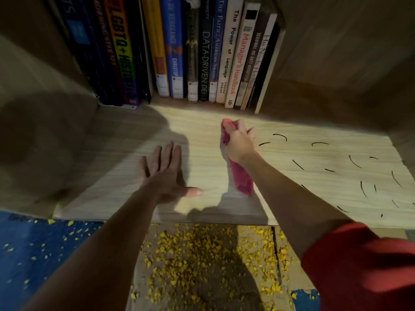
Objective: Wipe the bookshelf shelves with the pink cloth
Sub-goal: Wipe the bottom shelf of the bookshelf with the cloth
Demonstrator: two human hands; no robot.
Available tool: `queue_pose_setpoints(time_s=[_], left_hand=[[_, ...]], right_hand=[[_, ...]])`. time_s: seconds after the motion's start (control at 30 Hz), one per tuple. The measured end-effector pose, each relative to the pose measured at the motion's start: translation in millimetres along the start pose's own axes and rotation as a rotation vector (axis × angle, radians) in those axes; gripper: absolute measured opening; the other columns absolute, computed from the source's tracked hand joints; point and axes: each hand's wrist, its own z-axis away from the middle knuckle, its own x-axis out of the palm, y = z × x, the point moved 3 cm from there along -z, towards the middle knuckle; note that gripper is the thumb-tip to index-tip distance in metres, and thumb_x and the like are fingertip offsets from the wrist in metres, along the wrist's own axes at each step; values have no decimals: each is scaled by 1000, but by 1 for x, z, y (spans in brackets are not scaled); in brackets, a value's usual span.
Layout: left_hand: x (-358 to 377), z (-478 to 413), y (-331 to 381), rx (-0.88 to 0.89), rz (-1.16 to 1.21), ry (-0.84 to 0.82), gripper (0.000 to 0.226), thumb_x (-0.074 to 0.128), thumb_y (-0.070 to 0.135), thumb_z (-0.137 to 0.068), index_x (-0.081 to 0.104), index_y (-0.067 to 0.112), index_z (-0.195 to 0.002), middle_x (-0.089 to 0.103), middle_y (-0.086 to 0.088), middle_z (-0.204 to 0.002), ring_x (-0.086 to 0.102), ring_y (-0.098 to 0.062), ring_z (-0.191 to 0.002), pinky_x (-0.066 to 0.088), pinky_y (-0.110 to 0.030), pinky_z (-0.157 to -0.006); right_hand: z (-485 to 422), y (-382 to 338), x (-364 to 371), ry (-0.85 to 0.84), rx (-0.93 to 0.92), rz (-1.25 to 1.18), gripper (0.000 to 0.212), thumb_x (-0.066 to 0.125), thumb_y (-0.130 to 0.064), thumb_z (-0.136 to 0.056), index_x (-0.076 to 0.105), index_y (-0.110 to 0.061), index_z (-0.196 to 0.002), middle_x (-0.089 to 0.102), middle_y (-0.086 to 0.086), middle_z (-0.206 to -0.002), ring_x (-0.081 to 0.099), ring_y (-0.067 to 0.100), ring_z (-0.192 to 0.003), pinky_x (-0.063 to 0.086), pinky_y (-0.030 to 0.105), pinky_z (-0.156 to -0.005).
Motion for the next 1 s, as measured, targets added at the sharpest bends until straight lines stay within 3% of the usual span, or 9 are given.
queue_pose_setpoints(time_s=[0.17,0.27,0.37,0.47,0.53,0.63,0.7,0.83,1.0], left_hand=[[-1,-3,-2,-14,7,-12,130,59,76,-64,-27,21,-145,-38,3,-149,-34,-22,-137,-20,-51,-108],[-1,0,-1,-19,22,-24,131,61,74,-66,-29,18,-143,-39,1,-148,-35,-21,-136,-21,-49,-108],[-4,1,1,-13,35,-33,132,61,73,-66,-30,16,-142,-40,0,-147,-36,-22,-136,-22,-49,-107],[-6,1,1,-24,21,-34,133,61,74,-66,-30,15,-143,-40,-2,-148,-35,-23,-136,-21,-50,-107],[-6,1,2,-24,21,-40,133,61,74,-65,-29,15,-143,-39,-2,-148,-34,-24,-137,-21,-50,-108],[-5,3,2,-24,19,-25,131,62,72,-67,-28,15,-143,-37,-2,-149,-33,-24,-137,-19,-51,-108],[-5,3,2,-22,11,-19,130,61,72,-68,-29,14,-143,-37,-3,-149,-33,-25,-137,-20,-51,-108],[-5,2,3,-21,24,-16,128,58,73,-70,-29,14,-143,-37,-3,-149,-33,-26,-137,-21,-51,-108],[-6,3,3,-40,80,7,117,57,65,-77,-21,14,-147,-32,-1,-152,-31,-23,-139,-20,-48,-109]], right_hand=[[12,-50,22,-2,-304,32,50,48,-9,-92,41,-29,-137,37,-1,-132,27,23,-102,30,35,-92],[38,-36,28,3,-463,71,59,49,-7,-91,37,-36,-141,37,-5,-135,23,19,-99,30,31,-88],[12,-15,14,-8,-262,32,51,50,-10,-92,45,-33,-137,38,-5,-135,25,18,-99,30,27,-88],[-8,-26,10,15,-121,-17,41,48,-14,-93,49,-24,-133,41,-1,-131,32,26,-106,33,35,-97],[9,-39,20,3,-182,-21,41,49,-13,-93,48,-24,-133,40,0,-131,32,28,-110,33,37,-100],[55,-30,29,7,-465,94,58,50,-10,-89,40,-34,-140,37,-5,-133,32,26,-109,29,31,-87],[51,-10,18,8,-427,105,60,50,-8,-89,39,-38,-140,37,-8,-133,31,23,-108,29,30,-87],[4,-13,3,-3,-172,66,33,43,-20,-96,50,-27,-127,43,1,-125,34,28,-104,33,37,-94],[23,-43,20,-4,-300,183,35,40,-21,-96,46,-27,-130,40,1,-130,34,30,-104,34,39,-87]])
